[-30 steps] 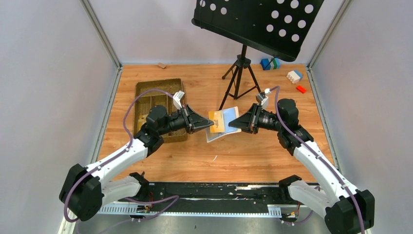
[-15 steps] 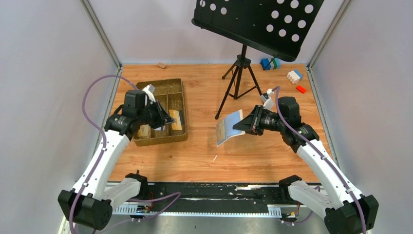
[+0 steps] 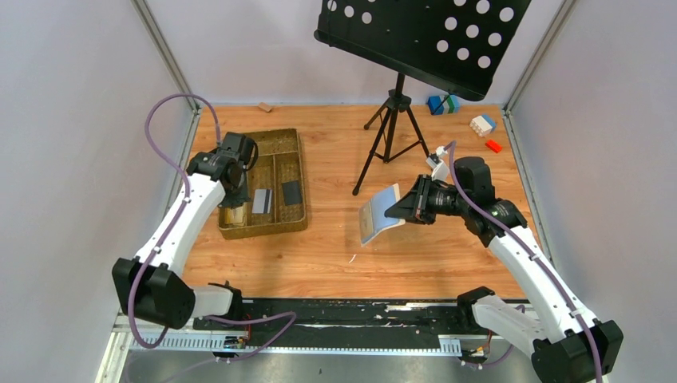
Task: Take the credit cards out of the card holder
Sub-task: Place the credit card in the storage box.
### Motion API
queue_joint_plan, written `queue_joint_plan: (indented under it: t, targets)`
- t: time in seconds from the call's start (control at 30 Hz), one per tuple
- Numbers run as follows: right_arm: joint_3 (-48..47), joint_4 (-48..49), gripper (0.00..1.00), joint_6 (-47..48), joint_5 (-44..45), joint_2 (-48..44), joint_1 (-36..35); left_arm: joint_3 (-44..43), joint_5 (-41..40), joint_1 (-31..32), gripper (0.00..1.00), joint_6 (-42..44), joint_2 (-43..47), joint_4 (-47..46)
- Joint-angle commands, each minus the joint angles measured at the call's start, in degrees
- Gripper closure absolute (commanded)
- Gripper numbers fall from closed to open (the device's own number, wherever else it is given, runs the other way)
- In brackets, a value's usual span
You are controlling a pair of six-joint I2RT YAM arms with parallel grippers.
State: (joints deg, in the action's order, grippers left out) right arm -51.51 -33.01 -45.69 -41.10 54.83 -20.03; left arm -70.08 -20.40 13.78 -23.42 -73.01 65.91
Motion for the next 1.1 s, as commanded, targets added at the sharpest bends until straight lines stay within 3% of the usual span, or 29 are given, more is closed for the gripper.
queue_joint_plan:
  t: [0.0, 0.43, 0.67, 0.87, 0.97, 1.07]
  targets:
    - [-3.31, -1.19, 1.0, 2.12, -0.73, -0.4, 0.35, -2.27, -9.02, -0.65, 1.0, 4.23, -3.17, -1.79]
    - [-3.9, -5.07, 1.0, 4.69, -0.56, -1.43, 0.34, -0.94, -10.2, -2.5, 1.0, 10.55, -13.03, -14.56]
    - [-4.51, -6.06, 1.0, 6.09, 1.55, -1.67, 0.58, -1.77, -8.93, -3.15, 1.0, 11.19, -19.52, -15.66]
    - [-3.91, -5.39, 1.0, 6.08, 1.73, -1.6, 1.39, -2.05, -13.63, -3.51, 1.0, 8.74, -25.51, -14.12]
    - [-3.28, -4.36, 1.0, 5.66, 1.32, -1.2, 1.49, -2.04, -11.37, -3.6, 1.0, 8.42, -26.83, -15.14]
    - [-3.24, -3.86, 1.0, 5.33, 1.87, -0.32, 1.53, -3.5, -8.47, -3.54, 0.87, 7.66, -27.56, -13.19]
